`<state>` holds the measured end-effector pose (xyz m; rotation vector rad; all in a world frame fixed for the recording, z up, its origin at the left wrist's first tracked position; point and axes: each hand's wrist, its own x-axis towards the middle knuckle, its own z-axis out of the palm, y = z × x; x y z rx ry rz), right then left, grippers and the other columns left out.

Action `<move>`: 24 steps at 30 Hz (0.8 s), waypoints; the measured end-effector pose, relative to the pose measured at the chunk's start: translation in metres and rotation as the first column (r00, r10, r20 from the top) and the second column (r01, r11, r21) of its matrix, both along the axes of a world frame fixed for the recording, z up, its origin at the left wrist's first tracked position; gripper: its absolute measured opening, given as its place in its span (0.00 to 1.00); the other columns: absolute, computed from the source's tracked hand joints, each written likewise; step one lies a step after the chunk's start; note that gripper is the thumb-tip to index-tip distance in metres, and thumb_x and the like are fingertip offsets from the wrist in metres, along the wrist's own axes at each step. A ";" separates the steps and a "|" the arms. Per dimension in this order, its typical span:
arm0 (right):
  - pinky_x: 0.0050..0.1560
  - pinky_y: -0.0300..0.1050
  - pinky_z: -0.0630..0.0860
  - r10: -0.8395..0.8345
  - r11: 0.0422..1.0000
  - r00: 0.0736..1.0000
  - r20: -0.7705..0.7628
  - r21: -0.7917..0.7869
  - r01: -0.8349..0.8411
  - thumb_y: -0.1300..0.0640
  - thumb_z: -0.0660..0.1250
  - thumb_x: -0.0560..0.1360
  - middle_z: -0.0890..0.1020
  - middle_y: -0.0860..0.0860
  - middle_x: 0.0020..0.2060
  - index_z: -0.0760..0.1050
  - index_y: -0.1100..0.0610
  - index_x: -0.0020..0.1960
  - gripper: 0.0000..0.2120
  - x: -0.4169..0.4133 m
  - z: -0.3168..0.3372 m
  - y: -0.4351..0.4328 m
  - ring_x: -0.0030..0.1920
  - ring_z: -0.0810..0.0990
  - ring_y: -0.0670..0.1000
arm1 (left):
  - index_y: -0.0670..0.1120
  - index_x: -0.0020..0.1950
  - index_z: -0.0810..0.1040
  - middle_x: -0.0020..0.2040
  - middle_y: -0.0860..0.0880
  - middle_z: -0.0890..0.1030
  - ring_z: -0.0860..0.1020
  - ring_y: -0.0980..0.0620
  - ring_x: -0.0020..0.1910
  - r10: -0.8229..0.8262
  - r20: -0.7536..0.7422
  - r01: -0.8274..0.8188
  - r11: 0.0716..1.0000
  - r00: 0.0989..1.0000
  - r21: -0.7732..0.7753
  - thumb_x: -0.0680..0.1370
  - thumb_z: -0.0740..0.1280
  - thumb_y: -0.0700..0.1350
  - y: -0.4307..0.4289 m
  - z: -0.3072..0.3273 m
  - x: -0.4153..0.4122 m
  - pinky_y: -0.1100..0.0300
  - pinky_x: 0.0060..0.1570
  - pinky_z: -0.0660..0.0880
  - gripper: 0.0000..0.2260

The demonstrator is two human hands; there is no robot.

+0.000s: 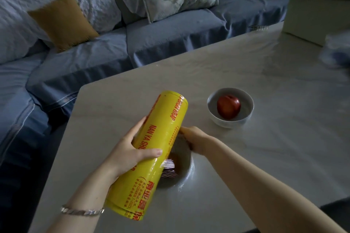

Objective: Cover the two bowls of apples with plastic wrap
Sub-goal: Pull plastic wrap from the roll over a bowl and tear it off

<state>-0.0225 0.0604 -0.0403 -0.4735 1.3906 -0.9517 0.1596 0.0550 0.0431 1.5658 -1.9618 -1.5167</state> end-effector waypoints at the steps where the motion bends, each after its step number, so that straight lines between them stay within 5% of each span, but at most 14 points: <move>1: 0.41 0.46 0.76 -0.020 1.000 0.994 0.112 0.021 0.018 0.56 0.65 0.75 0.77 0.56 0.35 0.73 0.60 0.36 0.11 0.000 -0.002 -0.002 0.35 0.77 0.52 | 0.76 0.59 0.57 0.58 0.58 0.73 0.79 0.48 0.53 0.001 -0.004 -0.001 1.000 1.000 0.007 0.51 0.76 0.60 -0.001 -0.001 0.002 0.44 0.50 0.79 0.43; 4: 0.47 0.49 0.78 -0.107 0.994 0.958 0.265 0.052 0.097 0.54 0.68 0.73 0.78 0.56 0.35 0.74 0.60 0.36 0.12 0.001 -0.007 -0.004 0.37 0.78 0.54 | 0.78 0.55 0.58 0.59 0.58 0.74 0.80 0.46 0.53 0.018 -0.013 -0.017 1.000 1.000 0.023 0.51 0.77 0.59 -0.005 -0.003 0.007 0.43 0.50 0.79 0.40; 8: 0.31 0.40 0.72 -0.304 0.951 0.950 0.077 0.077 0.298 0.55 0.65 0.76 0.73 0.53 0.27 0.71 0.59 0.30 0.16 0.005 -0.006 -0.001 0.25 0.72 0.49 | 0.76 0.58 0.59 0.60 0.57 0.74 0.80 0.46 0.53 0.044 -0.038 -0.043 0.999 0.998 0.021 0.51 0.77 0.59 -0.005 -0.004 0.009 0.43 0.50 0.79 0.42; 10: 0.30 0.42 0.69 -0.353 0.933 0.936 -0.009 0.074 0.352 0.56 0.63 0.76 0.71 0.53 0.25 0.69 0.59 0.28 0.18 0.006 -0.009 0.001 0.25 0.69 0.50 | 0.75 0.60 0.58 0.60 0.56 0.74 0.81 0.46 0.52 0.071 -0.047 -0.070 0.997 0.996 0.017 0.51 0.77 0.59 -0.002 -0.004 0.008 0.43 0.49 0.80 0.44; 15: 0.35 0.41 0.66 -0.209 0.978 0.871 -0.445 -0.085 0.191 0.58 0.61 0.77 0.71 0.53 0.24 0.69 0.59 0.26 0.20 0.003 -0.025 0.018 0.29 0.68 0.51 | 0.71 0.67 0.56 0.60 0.53 0.73 0.79 0.45 0.52 0.112 -0.017 -0.113 0.994 0.994 -0.017 0.58 0.77 0.55 0.005 -0.002 0.000 0.43 0.49 0.79 0.45; 17: 0.28 0.38 0.63 -0.167 0.985 0.823 -0.544 -0.119 0.122 0.58 0.62 0.76 0.69 0.52 0.23 0.66 0.58 0.25 0.21 0.000 -0.032 0.029 0.27 0.64 0.49 | 0.67 0.71 0.55 0.59 0.53 0.72 0.79 0.46 0.52 0.129 -0.002 -0.129 0.991 0.992 -0.033 0.63 0.78 0.52 0.007 -0.003 -0.003 0.44 0.49 0.79 0.44; 19: 0.23 0.34 0.60 -0.149 0.985 0.794 -0.590 -0.157 0.069 0.59 0.64 0.75 0.68 0.49 0.23 0.66 0.56 0.26 0.20 -0.002 -0.033 0.035 0.26 0.63 0.46 | 0.66 0.72 0.54 0.59 0.54 0.71 0.78 0.46 0.53 0.142 0.009 -0.141 0.989 0.990 -0.049 0.66 0.77 0.50 0.007 -0.003 -0.007 0.44 0.50 0.78 0.43; 22: 0.33 0.37 0.67 -0.194 0.967 0.800 -0.568 -0.249 0.058 0.64 0.64 0.72 0.74 0.46 0.28 0.77 0.56 0.39 0.06 -0.004 -0.025 0.036 0.29 0.70 0.43 | 0.65 0.72 0.53 0.59 0.54 0.71 0.77 0.46 0.53 0.133 0.031 -0.131 0.989 0.991 -0.064 0.67 0.76 0.50 0.007 -0.003 -0.010 0.47 0.48 0.79 0.42; 24: 0.34 0.38 0.67 -0.130 0.969 0.766 -0.629 -0.244 -0.036 0.67 0.61 0.72 0.78 0.46 0.32 0.81 0.56 0.46 0.12 -0.003 -0.019 0.037 0.33 0.73 0.45 | 0.64 0.72 0.54 0.58 0.54 0.71 0.78 0.48 0.51 0.134 0.018 -0.133 0.990 0.991 -0.056 0.67 0.75 0.49 0.008 -0.002 -0.011 0.50 0.45 0.79 0.42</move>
